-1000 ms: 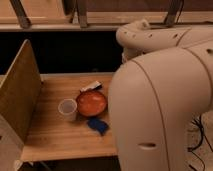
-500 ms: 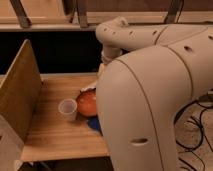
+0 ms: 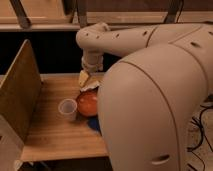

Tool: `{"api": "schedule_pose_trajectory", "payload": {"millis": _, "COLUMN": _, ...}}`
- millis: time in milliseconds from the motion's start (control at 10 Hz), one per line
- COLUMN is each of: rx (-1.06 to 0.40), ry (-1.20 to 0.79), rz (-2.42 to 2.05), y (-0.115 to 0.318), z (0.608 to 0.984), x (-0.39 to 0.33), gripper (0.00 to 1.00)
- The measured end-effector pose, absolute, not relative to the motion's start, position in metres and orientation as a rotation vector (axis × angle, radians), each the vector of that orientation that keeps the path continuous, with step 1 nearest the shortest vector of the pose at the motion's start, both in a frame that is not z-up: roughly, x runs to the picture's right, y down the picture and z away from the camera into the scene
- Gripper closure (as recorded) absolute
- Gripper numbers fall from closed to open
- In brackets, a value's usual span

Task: Move the arm in a circular motion

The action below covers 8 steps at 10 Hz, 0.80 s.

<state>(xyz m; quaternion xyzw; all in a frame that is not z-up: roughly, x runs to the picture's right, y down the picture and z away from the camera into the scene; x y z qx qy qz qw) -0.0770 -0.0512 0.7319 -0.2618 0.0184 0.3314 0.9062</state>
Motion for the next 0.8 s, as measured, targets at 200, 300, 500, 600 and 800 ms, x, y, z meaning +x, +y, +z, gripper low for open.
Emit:
{"api": "schedule_pose_trajectory", "payload": {"millis": 200, "rx": -0.571, "ry": 0.050, "rz": 0.671, "y": -0.024, "z": 0.719, "x": -0.076, "gripper": 0.20}}
{"api": "schedule_pose_trajectory", "payload": {"millis": 300, "rx": -0.587, "ry": 0.078, "rz": 0.703, "y": -0.007, "z": 0.711, "x": -0.062, "gripper": 0.20}}
{"api": "schedule_pose_trajectory", "payload": {"millis": 500, "rx": -0.607, "ry": 0.184, "rz": 0.845, "y": 0.026, "z": 0.690, "x": -0.005, "gripper": 0.20}}
{"api": "schedule_pose_trajectory", "payload": {"millis": 600, "rx": -0.599, "ry": 0.245, "rz": 0.925, "y": 0.036, "z": 0.682, "x": 0.030, "gripper": 0.20}}
{"api": "schedule_pose_trajectory", "payload": {"millis": 800, "rx": -0.546, "ry": 0.347, "rz": 1.079, "y": 0.038, "z": 0.673, "x": 0.099, "gripper": 0.20}}
